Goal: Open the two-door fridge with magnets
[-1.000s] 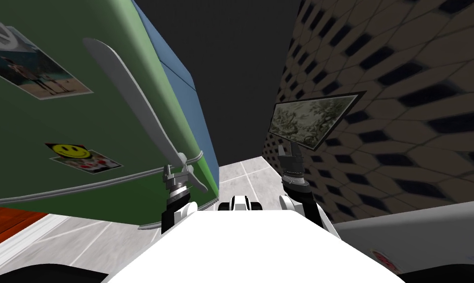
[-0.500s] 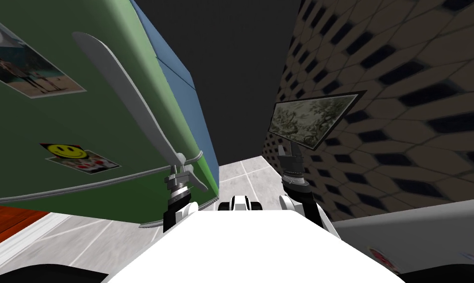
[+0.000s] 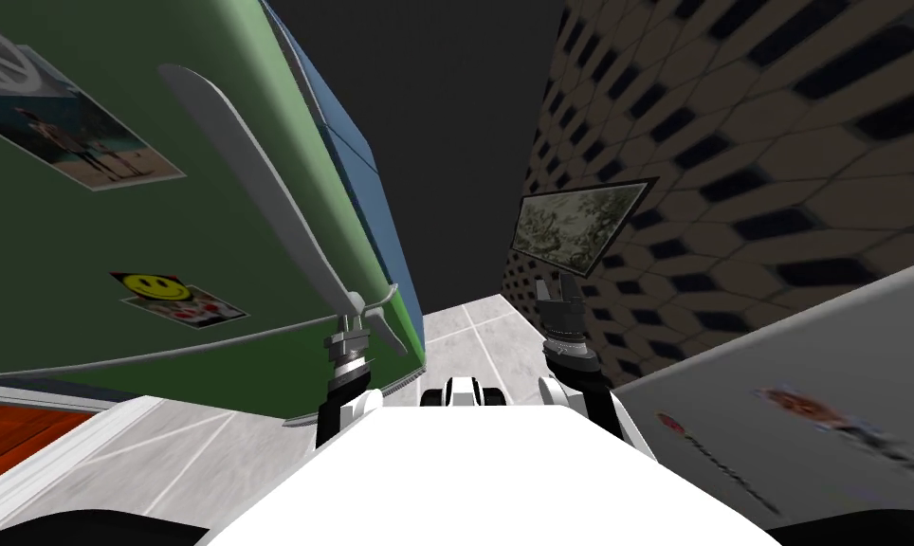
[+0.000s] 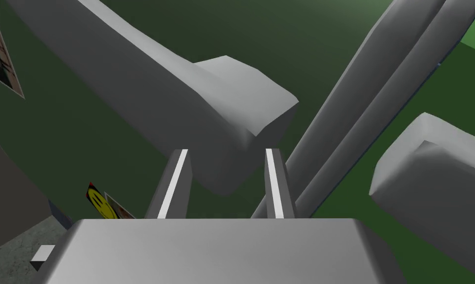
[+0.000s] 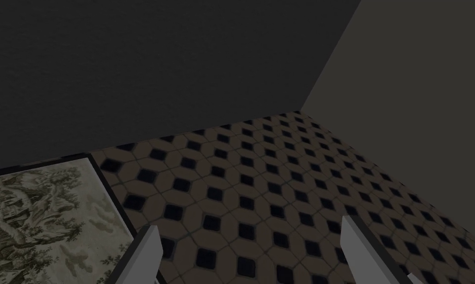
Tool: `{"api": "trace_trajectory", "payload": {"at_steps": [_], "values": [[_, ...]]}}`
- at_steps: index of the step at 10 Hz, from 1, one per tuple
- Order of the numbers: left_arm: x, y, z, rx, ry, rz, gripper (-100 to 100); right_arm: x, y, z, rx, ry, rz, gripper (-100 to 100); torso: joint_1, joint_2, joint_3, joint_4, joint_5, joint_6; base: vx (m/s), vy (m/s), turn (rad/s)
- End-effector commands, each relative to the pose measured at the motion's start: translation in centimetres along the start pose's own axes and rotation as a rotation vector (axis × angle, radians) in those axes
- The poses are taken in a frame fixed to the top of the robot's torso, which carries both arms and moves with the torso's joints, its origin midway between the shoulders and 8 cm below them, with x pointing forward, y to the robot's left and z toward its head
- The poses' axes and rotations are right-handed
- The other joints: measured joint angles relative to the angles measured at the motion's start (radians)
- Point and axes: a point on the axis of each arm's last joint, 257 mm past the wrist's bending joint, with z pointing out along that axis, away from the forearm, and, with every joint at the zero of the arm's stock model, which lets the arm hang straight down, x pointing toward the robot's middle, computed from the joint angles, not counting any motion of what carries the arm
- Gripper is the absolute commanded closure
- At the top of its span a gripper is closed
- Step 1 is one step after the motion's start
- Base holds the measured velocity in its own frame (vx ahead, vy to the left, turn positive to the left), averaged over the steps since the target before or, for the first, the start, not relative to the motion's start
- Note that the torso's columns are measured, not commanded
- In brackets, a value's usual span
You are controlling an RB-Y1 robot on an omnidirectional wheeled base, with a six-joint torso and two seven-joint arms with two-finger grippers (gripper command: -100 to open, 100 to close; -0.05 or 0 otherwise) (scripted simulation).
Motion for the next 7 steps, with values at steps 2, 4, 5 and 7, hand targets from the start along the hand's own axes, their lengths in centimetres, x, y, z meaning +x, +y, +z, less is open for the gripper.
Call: {"api": "trace_trajectory", "payload": {"at_steps": [2, 4, 5, 7], "values": [[1.3, -0.1, 0.6, -0.012, 0.054, -0.040, 100, 0.0, 0.0, 0.0, 0.000, 0.000, 0.000, 0, 0.001, -0.004, -0.003, 0.001, -0.002, -0.001, -0.283, 0.053, -0.060], [2.5, 0.2, 0.9, -0.033, 0.098, -0.072, 100, 0.0, 0.0, 0.0, 0.000, 0.000, 0.000, 0, 0.002, -0.001, -0.002, 0.002, -0.002, 0.000, -0.362, 0.119, -0.105], [3.1, 0.4, 1.0, -0.044, 0.119, -0.087, 100, 0.0, 0.0, 0.0, 0.000, 0.000, 0.000, 0, 0.005, 0.000, -0.001, 0.004, -0.002, -0.001, -0.351, 0.129, -0.136], [3.8, 0.6, 1.0, -0.055, 0.140, -0.103, 100, 0.0, 0.0, 0.0, 0.000, 0.000, 0.000, 0, 0.002, -0.004, -0.004, 0.004, -0.004, -0.004, -0.283, 0.045, -0.039]]}}
